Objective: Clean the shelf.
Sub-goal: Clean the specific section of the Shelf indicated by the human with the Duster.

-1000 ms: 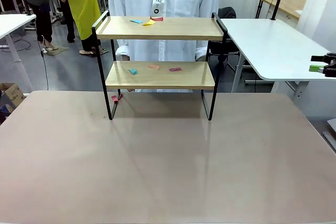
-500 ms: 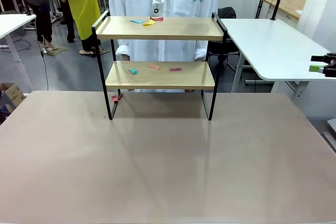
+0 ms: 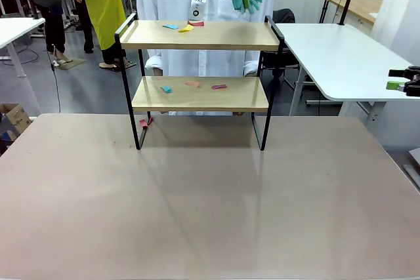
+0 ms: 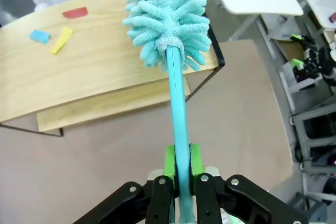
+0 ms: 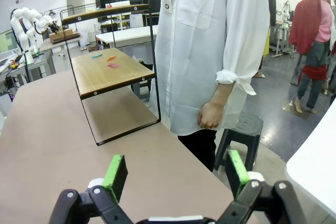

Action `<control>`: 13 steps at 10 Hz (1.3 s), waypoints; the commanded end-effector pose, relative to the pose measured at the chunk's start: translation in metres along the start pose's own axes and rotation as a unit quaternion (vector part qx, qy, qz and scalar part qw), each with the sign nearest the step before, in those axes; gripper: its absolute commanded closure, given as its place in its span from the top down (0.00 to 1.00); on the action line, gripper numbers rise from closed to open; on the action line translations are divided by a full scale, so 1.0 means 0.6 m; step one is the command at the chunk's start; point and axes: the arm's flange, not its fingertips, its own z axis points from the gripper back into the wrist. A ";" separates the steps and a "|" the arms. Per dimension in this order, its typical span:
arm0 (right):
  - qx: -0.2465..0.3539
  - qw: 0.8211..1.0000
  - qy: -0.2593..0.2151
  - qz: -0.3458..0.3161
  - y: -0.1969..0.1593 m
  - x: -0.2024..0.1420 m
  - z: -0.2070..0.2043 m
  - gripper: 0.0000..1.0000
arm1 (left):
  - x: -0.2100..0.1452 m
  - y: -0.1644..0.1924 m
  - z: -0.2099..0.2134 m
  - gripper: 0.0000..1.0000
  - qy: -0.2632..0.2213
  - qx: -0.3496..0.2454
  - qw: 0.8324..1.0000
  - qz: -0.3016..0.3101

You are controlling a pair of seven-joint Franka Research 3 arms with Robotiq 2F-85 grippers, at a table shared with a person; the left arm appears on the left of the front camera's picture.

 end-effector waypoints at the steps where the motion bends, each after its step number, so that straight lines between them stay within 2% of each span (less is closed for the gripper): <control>1: -0.001 1.000 0.001 0.002 0.000 0.004 -0.002 1.00 | 0.000 -0.021 -0.026 0.13 -0.011 0.017 0.999 0.033; 8: -0.001 1.000 0.001 0.002 0.000 0.004 -0.002 1.00 | -0.021 -0.039 -0.101 0.13 0.011 0.028 0.996 0.083; 12: -0.001 1.000 0.001 0.002 0.000 0.004 -0.002 1.00 | -0.024 -0.038 -0.122 0.13 0.043 0.007 0.996 0.082; 13: -0.001 1.000 0.001 0.002 0.000 0.004 -0.002 1.00 | -0.026 -0.031 -0.125 0.13 0.032 0.020 0.996 0.075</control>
